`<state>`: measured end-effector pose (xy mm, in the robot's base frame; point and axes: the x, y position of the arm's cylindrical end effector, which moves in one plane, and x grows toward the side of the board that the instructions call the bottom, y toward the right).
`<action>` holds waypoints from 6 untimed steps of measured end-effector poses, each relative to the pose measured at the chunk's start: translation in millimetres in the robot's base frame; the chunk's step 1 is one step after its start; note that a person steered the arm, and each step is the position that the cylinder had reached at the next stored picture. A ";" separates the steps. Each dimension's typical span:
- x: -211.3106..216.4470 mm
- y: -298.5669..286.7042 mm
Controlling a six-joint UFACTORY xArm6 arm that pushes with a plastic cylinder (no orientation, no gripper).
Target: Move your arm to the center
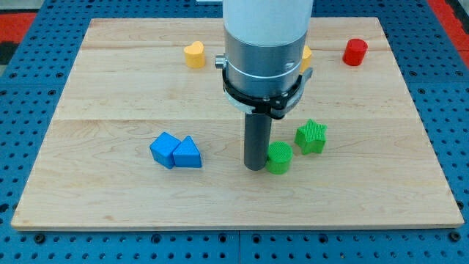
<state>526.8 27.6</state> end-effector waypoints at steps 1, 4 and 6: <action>0.0 23.3; -1.6 49.4; -56.6 23.2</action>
